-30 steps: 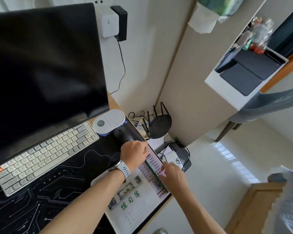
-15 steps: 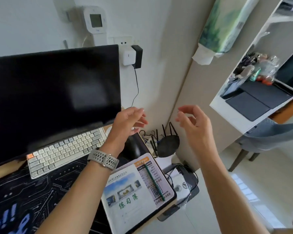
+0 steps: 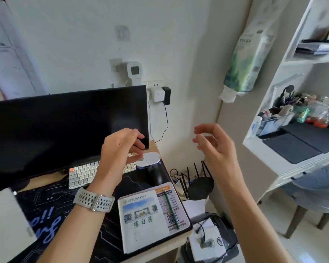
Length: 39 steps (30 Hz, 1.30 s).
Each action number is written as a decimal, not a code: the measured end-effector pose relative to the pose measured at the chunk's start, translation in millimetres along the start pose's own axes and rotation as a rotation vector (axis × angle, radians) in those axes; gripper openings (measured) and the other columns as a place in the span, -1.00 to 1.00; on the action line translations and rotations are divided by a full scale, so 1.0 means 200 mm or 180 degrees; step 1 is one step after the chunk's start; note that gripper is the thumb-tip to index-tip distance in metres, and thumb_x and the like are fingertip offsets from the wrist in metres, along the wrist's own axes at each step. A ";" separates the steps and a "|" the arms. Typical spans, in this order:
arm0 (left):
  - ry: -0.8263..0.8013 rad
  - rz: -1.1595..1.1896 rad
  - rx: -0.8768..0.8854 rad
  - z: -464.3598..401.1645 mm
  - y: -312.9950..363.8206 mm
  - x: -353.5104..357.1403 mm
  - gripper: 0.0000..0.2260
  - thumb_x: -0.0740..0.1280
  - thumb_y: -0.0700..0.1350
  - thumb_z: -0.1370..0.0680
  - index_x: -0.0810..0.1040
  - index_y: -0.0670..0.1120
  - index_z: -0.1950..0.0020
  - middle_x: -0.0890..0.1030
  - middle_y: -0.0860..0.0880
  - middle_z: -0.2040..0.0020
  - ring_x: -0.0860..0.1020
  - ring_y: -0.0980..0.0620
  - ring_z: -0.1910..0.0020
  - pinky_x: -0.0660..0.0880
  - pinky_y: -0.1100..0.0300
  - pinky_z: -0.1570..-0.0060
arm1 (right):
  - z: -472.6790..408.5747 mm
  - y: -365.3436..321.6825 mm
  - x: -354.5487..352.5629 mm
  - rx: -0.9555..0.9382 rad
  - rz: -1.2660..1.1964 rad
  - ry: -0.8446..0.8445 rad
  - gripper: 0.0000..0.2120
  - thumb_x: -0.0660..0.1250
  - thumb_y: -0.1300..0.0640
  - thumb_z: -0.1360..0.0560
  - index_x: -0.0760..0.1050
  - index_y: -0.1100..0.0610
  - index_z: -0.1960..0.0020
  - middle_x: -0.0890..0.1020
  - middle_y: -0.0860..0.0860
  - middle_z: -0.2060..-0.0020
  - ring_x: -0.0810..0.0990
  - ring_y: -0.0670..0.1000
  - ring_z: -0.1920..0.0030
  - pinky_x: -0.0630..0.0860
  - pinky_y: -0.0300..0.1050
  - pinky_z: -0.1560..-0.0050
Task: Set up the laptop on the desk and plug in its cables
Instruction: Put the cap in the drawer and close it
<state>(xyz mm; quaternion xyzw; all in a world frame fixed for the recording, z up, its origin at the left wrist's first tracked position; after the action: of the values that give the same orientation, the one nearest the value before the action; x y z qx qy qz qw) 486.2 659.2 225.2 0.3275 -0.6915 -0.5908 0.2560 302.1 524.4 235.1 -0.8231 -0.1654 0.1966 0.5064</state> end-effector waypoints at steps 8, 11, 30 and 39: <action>0.0870 -0.0193 0.0405 0.37 0.21 -0.37 -0.59 0.25 0.20 -0.35 0.61 -0.02 -0.02 0.58 -0.02 0.12 0.58 0.07 0.15 0.62 0.07 0.04 | 0.19 -0.20 0.24 -0.0207 -0.0131 -0.0821 -0.72 0.23 -0.02 -0.47 0.51 -0.03 -0.15 0.60 -0.18 -0.11 0.56 -0.21 -0.08 0.46 -0.44 0.07; 0.1303 -0.0131 0.0349 0.48 0.20 -0.58 -0.65 0.26 0.14 -0.45 0.59 -0.03 -0.10 0.61 -0.05 0.02 0.64 0.05 -0.01 0.60 0.10 -0.02 | 0.25 -0.29 0.41 -0.0299 -0.0143 -0.1185 -0.70 0.21 -0.06 -0.46 0.49 -0.10 -0.18 0.57 -0.23 -0.14 0.53 -0.23 -0.15 0.46 -0.42 0.06; 0.3378 -0.0417 0.0202 1.82 0.23 -2.23 -0.82 0.33 0.08 -0.51 0.58 -0.02 0.05 0.58 -0.01 0.13 0.59 0.01 0.06 0.49 0.14 -0.02 | 1.30 -0.95 1.95 -0.0813 -0.0975 -0.3262 -0.75 0.27 0.16 -0.58 0.49 -0.05 -0.23 0.54 -0.17 -0.17 0.48 -0.27 -0.17 0.41 -0.53 0.01; 0.4245 -0.0618 -0.0470 2.49 -0.01 -2.63 -0.87 0.35 0.19 -0.40 0.59 0.17 0.18 0.63 -0.01 0.12 0.61 -0.06 0.03 0.54 0.07 0.04 | 1.98 -1.10 2.48 -0.0613 -0.1150 -0.4249 -0.78 0.29 0.18 -0.56 0.52 -0.01 -0.17 0.57 -0.11 -0.11 0.52 -0.30 -0.05 0.43 -0.50 0.04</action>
<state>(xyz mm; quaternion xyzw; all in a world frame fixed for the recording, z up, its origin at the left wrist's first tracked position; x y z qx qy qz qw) 461.7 1380.4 154.4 0.6641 -0.3110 -0.3284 0.5953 522.2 1156.9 192.6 -0.5272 -0.5923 0.5575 0.2460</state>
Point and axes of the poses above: each hand's wrist, its own z-axis away from the middle knuckle, its own x-axis out of the palm, y = z × x, the point moved 4 cm from there along -z, towards the middle knuckle
